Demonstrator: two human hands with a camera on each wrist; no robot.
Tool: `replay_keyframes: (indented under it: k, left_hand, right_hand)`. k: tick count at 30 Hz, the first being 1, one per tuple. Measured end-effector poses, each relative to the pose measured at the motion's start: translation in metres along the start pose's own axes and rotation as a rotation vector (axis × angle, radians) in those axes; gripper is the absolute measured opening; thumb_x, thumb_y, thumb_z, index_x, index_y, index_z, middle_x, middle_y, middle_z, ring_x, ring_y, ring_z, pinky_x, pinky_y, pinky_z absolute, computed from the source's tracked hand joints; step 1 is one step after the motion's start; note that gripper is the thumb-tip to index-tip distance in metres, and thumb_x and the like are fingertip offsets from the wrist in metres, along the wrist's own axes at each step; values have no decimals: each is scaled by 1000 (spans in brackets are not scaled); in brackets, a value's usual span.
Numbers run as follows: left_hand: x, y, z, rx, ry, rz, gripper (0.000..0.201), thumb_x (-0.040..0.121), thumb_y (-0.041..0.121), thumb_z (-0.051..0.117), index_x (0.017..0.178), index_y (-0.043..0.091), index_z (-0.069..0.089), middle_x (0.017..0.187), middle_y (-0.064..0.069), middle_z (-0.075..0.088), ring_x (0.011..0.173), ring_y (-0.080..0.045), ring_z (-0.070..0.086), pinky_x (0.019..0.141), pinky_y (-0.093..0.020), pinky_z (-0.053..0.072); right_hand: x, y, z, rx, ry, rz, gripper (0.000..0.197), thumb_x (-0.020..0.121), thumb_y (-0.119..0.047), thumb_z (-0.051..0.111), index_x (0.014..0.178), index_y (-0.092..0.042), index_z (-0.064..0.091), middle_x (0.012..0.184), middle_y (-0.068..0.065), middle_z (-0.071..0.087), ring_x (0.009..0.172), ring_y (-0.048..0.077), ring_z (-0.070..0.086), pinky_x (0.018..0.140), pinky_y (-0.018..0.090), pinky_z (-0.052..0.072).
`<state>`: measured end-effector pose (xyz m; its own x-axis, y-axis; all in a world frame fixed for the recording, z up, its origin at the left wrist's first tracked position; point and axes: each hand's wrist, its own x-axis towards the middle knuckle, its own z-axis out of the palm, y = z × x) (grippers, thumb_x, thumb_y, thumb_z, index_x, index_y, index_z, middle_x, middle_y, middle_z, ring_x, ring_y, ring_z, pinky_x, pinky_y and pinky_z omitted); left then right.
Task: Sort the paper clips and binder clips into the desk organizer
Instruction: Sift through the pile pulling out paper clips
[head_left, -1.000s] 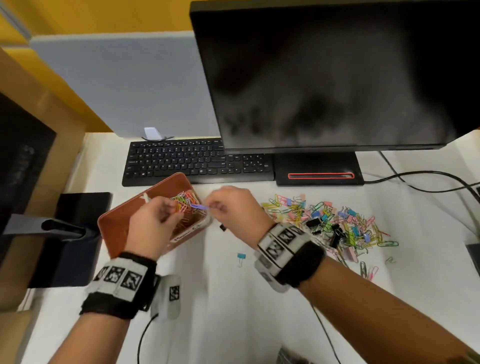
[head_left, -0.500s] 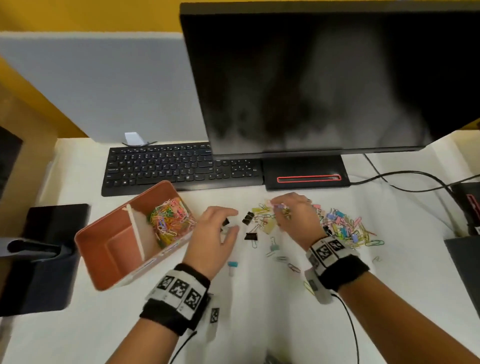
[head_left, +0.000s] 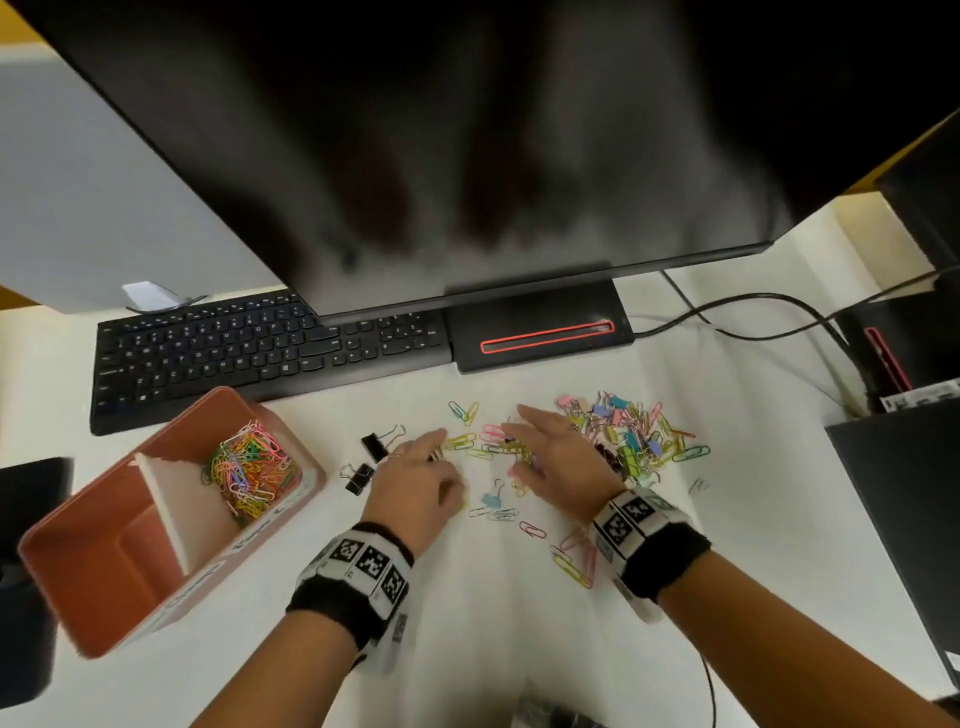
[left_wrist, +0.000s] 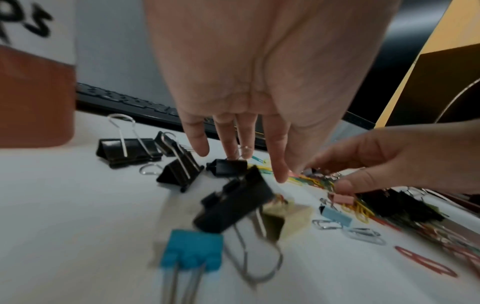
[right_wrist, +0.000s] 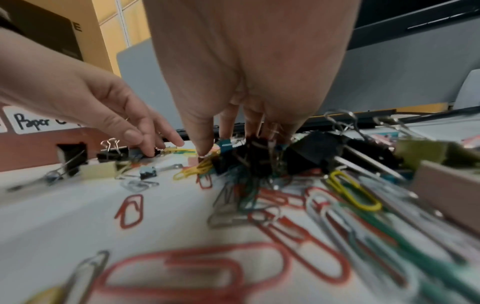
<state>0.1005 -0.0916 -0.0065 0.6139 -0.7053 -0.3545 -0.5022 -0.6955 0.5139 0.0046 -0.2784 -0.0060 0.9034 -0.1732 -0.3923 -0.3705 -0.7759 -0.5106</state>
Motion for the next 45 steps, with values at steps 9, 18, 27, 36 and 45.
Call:
replay_keyframes:
  k: [9, 18, 27, 36, 45]
  left_hand:
    - [32, 12, -12, 66, 86, -83, 33, 78, 31, 66, 108, 31, 52, 114, 7, 53, 108, -19, 49, 94, -39, 41]
    - [57, 13, -2, 50, 16, -117, 12, 88, 18, 55, 97, 20, 63, 97, -3, 61, 92, -23, 58, 85, -33, 42]
    - [50, 14, -11, -37, 68, -88, 3, 83, 19, 62, 84, 18, 65, 85, 4, 48, 80, -23, 58, 79, -32, 46]
    - [53, 29, 0, 169, -155, 36, 12, 84, 13, 58, 95, 18, 60, 97, -3, 50, 88, -27, 58, 83, -34, 47]
    - [48, 30, 8, 207, -108, 17, 15, 90, 14, 44, 100, 18, 54, 92, -6, 59, 90, -30, 57, 80, -38, 47]
  right_hand:
    - [27, -20, -11, -127, 22, -18, 63, 78, -39, 67, 134, -25, 40, 139, 0, 43, 125, 22, 42, 106, 45, 34]
    - [47, -7, -2, -130, -1, 95, 22, 83, -20, 65, 104, -20, 62, 99, 3, 68, 101, 22, 54, 85, 35, 46]
    - [38, -8, -3, -264, 12, 6, 18, 90, -32, 55, 96, -23, 70, 100, 2, 65, 101, 23, 51, 86, 37, 41]
    - [21, 1, -35, 362, 246, 91, 4, 82, -20, 69, 83, -17, 66, 81, -3, 68, 76, 9, 63, 75, 23, 51]
    - [23, -1, -36, 222, 124, -38, 4, 82, -14, 67, 86, -15, 68, 100, -1, 57, 80, 17, 61, 79, 28, 51]
